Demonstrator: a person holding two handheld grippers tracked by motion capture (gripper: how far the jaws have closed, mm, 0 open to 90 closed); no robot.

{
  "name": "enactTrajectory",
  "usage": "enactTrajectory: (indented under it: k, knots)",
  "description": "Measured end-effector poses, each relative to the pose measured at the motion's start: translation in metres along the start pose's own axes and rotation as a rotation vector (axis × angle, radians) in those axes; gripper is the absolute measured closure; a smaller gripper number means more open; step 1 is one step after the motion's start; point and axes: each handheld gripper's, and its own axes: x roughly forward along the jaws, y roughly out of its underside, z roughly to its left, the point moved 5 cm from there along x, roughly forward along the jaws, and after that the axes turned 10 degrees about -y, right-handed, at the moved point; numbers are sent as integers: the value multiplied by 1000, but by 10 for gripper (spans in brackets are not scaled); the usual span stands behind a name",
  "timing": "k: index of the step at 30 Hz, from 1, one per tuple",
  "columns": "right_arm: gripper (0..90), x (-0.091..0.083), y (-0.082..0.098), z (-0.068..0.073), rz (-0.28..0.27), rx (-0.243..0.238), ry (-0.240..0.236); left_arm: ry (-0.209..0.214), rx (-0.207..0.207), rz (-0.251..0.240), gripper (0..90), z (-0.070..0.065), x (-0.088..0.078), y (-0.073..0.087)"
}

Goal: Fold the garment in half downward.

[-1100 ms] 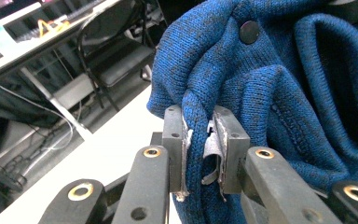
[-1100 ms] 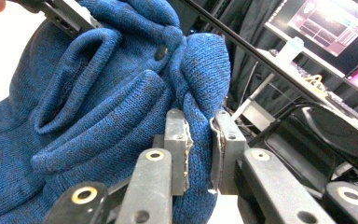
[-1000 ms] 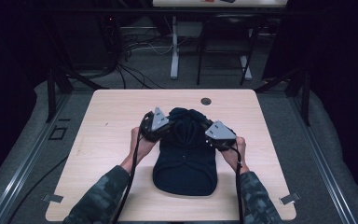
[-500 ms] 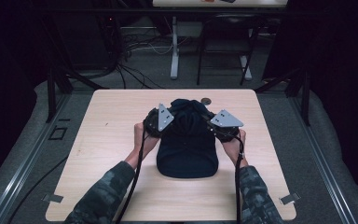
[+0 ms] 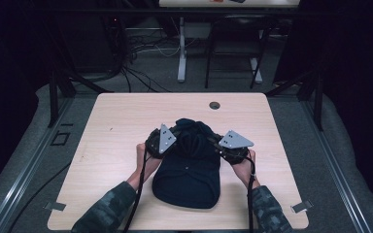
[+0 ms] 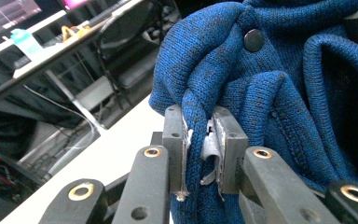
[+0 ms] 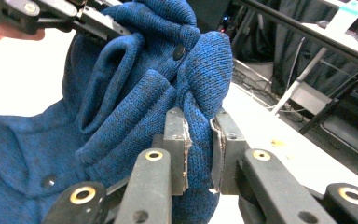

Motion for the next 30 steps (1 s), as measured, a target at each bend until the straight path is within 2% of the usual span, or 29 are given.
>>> enactTrajectory:
  k: [2,4,9,15,18,20,22,24,26,28,29,30]
  knots:
    - [781,0,1,7,13,-29,-6,2,-7,3,777,-2,-1,4]
    - [782,1,3,10,27,-38,-11,10,-14,15,776,-2,0,7]
    - [782,3,3,9,34,-38,-10,11,-8,16,776,-2,0,6]
    - [782,2,3,13,33,-67,4,21,-8,12,777,-3,-5,6]
    - [782,2,1,11,42,-67,16,23,-7,17,776,0,0,3]
    - [782,4,-5,4,56,-66,37,30,-21,27,776,4,7,-3]
    - [783,6,-11,-5,54,-69,66,23,-17,30,776,9,14,-10]
    - [784,10,-17,-16,76,-72,92,32,-10,50,775,12,25,-17]
    - [785,17,-21,-28,109,-78,115,55,10,108,774,18,43,-25]
    - [785,30,-26,-44,168,-111,176,46,10,169,775,27,65,-38]
    - [786,34,-31,-53,189,-120,224,14,-18,134,775,33,68,-50]
    - [787,36,-40,-58,187,-155,291,-18,-44,72,776,37,62,-64]
